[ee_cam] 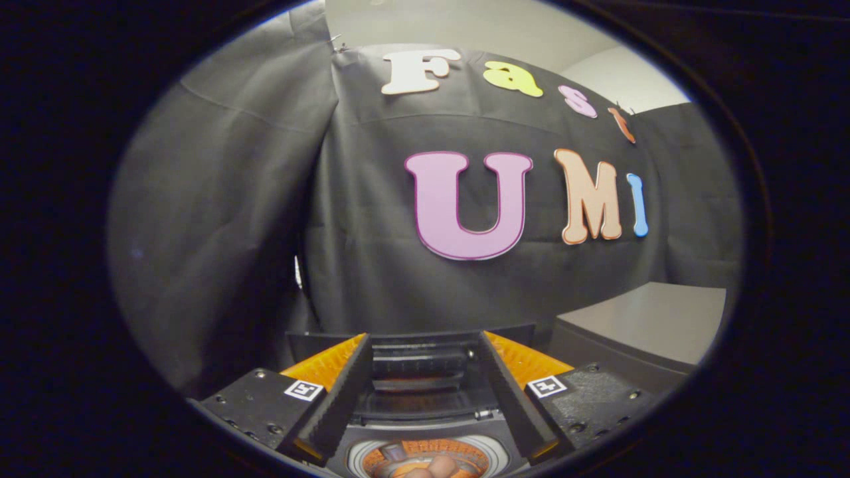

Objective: Put the clothes into the washing machine and then close the washing machine lid.

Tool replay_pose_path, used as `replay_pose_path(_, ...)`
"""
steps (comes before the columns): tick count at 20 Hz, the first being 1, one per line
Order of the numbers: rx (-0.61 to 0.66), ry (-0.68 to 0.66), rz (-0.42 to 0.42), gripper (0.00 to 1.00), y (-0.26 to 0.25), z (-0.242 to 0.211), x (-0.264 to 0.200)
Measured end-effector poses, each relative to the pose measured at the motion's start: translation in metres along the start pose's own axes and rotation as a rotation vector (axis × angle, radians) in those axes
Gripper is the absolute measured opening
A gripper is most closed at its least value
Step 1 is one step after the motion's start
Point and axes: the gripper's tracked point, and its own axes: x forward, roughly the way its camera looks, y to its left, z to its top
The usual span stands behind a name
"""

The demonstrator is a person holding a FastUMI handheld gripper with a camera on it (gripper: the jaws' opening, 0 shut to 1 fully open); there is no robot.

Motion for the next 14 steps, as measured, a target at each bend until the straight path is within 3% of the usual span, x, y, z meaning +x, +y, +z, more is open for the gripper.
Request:
replay_pose_path(5,0.001,0.015,-0.008,0.96,0.0,0.0,0.06)
replay_pose_path(10,-0.101,0.099,0.032,0.96,0.014,-0.034,0.112)
replay_pose_path(14,-0.067,0.202,0.09,0.96,0.028,-0.07,0.135)
